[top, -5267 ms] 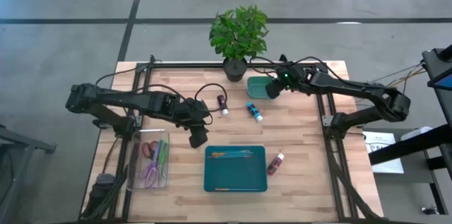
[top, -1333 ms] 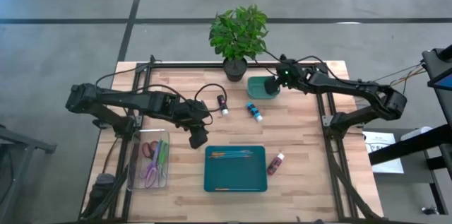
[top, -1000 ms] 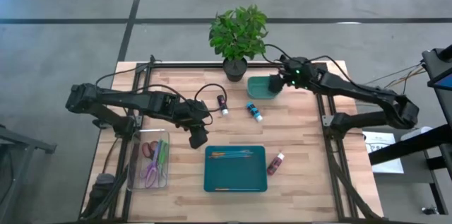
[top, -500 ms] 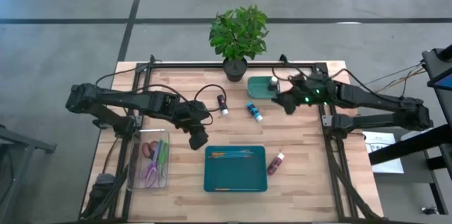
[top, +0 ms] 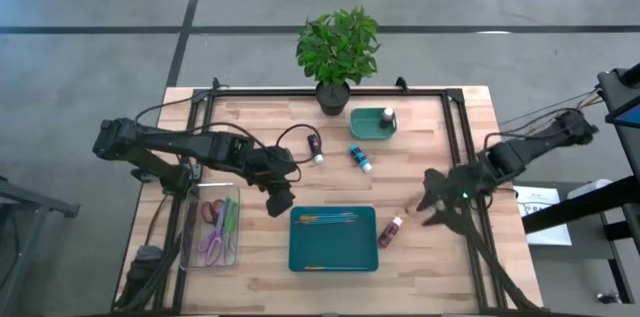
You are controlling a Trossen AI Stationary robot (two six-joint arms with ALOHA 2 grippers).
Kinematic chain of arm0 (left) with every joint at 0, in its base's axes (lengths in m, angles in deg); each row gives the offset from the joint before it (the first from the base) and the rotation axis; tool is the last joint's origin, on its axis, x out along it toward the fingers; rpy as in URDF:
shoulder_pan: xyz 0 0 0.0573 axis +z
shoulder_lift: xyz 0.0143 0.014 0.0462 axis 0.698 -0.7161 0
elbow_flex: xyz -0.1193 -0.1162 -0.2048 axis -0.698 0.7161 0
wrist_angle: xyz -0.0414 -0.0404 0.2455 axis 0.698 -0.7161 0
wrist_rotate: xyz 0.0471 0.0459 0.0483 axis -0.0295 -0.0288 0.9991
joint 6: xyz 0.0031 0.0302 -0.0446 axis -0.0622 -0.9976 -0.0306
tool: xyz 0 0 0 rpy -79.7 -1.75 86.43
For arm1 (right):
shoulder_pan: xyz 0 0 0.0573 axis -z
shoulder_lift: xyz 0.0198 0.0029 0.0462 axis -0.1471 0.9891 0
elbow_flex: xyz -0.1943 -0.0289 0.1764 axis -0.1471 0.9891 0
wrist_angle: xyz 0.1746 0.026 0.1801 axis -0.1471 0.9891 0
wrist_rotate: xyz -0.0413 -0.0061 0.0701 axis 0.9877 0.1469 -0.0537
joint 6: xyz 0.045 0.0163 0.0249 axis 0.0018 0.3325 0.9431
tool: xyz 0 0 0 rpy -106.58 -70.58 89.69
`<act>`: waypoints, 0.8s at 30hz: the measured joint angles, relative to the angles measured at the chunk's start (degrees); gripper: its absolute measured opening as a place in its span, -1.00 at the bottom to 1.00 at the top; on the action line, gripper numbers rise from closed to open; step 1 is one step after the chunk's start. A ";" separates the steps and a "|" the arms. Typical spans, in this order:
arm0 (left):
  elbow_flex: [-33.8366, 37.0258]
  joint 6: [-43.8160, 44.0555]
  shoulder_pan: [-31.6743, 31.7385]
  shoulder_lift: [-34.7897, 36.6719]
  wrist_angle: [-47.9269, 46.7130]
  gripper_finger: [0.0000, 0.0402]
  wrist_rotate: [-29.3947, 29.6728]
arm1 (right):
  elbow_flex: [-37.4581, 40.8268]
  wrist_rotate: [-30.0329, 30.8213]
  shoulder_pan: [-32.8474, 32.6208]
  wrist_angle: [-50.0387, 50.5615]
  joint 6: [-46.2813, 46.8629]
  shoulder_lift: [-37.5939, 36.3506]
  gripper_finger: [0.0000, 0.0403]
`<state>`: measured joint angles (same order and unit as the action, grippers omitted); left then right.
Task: Pick & Place Paint Supplies
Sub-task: Put the red paint bottle into the green bin
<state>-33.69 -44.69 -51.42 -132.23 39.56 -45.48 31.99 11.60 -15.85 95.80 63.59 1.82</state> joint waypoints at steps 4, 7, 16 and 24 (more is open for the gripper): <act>0.01 -0.19 0.00 0.00 0.25 -0.09 -0.06 | -0.04 3.95 -4.66 1.09 -14.06 1.61 0.16; 0.01 -0.18 -0.06 0.00 0.27 -0.09 -0.06 | -0.04 8.17 -5.59 -0.31 -24.92 3.73 0.16; 0.01 -0.28 -0.31 0.00 1.33 -0.09 0.09 | 0.70 13.36 -5.43 -2.81 -44.19 14.26 0.16; 0.01 -0.58 -0.31 0.00 1.69 -0.09 0.09 | 4.88 9.19 -5.43 -12.13 -46.24 21.66 0.16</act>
<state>-33.67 -45.27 -51.73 -132.23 41.25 -45.39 36.87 20.79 -21.28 83.67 17.36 23.48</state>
